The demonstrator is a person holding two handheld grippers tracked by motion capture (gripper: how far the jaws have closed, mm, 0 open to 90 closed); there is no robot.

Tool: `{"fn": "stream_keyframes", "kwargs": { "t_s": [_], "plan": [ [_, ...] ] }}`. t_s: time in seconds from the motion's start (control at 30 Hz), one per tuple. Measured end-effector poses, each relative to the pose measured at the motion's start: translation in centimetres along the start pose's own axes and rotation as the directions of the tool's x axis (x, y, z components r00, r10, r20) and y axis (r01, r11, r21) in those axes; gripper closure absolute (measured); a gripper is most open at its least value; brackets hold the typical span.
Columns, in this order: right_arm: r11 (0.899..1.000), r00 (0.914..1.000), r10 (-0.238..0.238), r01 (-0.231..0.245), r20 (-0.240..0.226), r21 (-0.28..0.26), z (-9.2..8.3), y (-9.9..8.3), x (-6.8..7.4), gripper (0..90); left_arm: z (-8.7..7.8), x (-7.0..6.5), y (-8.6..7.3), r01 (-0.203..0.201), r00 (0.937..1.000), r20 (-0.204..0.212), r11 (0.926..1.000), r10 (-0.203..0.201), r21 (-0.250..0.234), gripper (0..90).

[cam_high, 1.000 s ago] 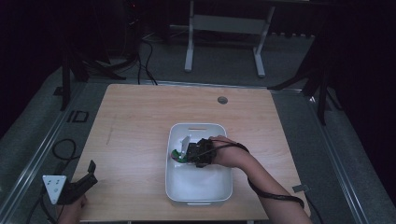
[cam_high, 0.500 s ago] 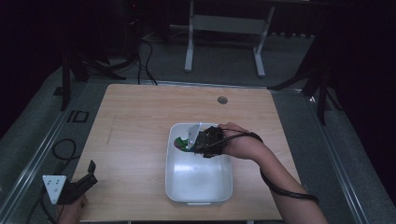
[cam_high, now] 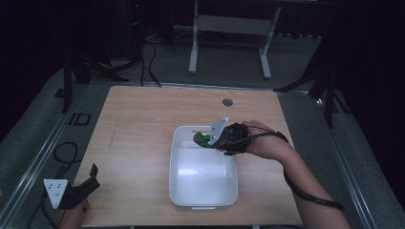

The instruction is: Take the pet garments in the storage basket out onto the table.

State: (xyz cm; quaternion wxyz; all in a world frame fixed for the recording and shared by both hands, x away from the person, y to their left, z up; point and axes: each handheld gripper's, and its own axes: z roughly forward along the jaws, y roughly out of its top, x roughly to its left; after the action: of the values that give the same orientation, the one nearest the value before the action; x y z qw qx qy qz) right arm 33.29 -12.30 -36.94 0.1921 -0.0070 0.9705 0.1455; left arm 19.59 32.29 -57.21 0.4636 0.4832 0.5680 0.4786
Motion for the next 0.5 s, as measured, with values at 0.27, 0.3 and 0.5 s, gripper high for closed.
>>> {"fn": "stream_keyframes", "kwargs": {
  "t_s": [0.27, 0.3, 0.5],
  "plan": [
    [0.998, 0.9982, 0.06, -0.06, 0.009, 0.007, -1.1, -3.7, -0.6, 69.8, 0.0, 0.0, 0.0, -0.001, 1.0, -0.001, 1.0, 0.001, 0.0, 1.4],
    [0.998, 0.9982, 0.06, -0.06, 0.009, 0.007, -1.1, -3.7, -0.6, 69.8, 0.0, 0.0, 0.0, 0.003, 1.0, -0.001, 1.0, -0.003, 0.0, 1.4],
    [0.994, 0.9945, 0.103, -0.104, 0.019, 0.033, -1.4, -6.4, -1.0, 69.8, 0.0, 0.0, 0.0, 0.0, 1.0, -0.001, 1.0, 0.0, 0.003, 1.4]
  ]
}}
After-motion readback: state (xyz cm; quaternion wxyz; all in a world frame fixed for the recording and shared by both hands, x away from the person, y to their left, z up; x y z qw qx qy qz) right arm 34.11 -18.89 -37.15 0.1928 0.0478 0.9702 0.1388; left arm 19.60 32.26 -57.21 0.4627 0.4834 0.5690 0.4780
